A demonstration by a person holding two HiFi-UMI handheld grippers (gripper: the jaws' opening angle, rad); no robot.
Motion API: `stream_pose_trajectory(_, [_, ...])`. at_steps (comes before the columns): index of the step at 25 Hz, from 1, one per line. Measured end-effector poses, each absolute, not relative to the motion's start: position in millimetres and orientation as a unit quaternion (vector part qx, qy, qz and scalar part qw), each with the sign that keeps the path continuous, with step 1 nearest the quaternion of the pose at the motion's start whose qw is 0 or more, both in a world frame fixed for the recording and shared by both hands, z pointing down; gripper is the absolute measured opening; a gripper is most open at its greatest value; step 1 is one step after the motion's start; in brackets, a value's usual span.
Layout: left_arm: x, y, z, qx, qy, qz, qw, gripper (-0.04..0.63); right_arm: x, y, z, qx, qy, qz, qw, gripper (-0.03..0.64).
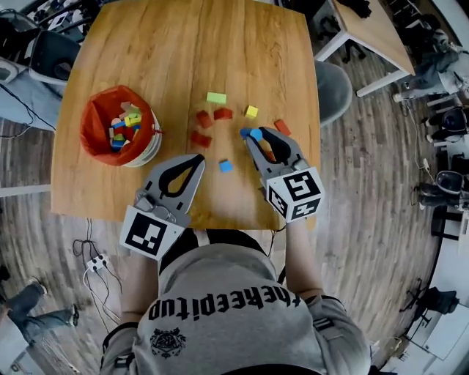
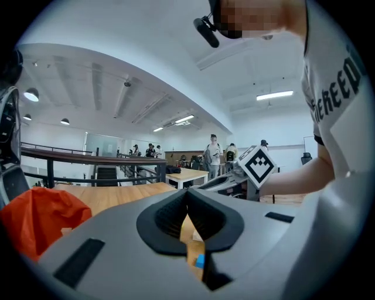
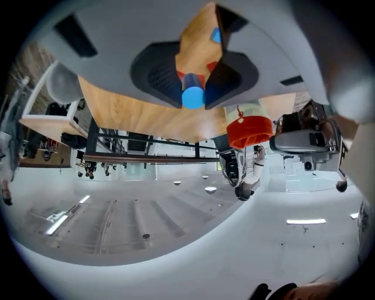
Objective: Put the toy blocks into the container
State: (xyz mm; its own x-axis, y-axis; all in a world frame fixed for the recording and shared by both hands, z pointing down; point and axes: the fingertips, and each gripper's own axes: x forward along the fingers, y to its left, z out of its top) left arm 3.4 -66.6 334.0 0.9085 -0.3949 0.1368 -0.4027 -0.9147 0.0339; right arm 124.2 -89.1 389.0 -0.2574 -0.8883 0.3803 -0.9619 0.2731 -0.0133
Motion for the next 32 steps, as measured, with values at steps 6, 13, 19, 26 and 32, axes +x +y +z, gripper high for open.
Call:
stream_pose_trajectory(6, [-38,-72,326,0.967,-0.246,0.052,0.025,0.015,75,-107,368,0.553,-0.814,0.095,0.150,0.130])
stream_pose_trajectory(13, [-86,-78,320,0.953,-0.301,0.038,0.021,0.015,19,-129,344,0.507,-0.848,0.058,0.143,0.130])
stream_pose_trajectory(19, [-129,-81,318,0.940,-0.339,0.034,0.020,0.015,-30,-143,331,0.475,-0.868,0.038,0.138,0.130])
stream_pose_trajectory(26, [-174,-82,320,0.921,-0.388,0.031,0.023,0.015,-82,-156,328,0.431,-0.891,0.021,0.140,0.130])
stream_pose_trajectory(32, [-194,-79,317,0.912,-0.408,0.029,0.022,0.015,-105,-160,325,0.414,-0.900,0.015,0.136,0.130])
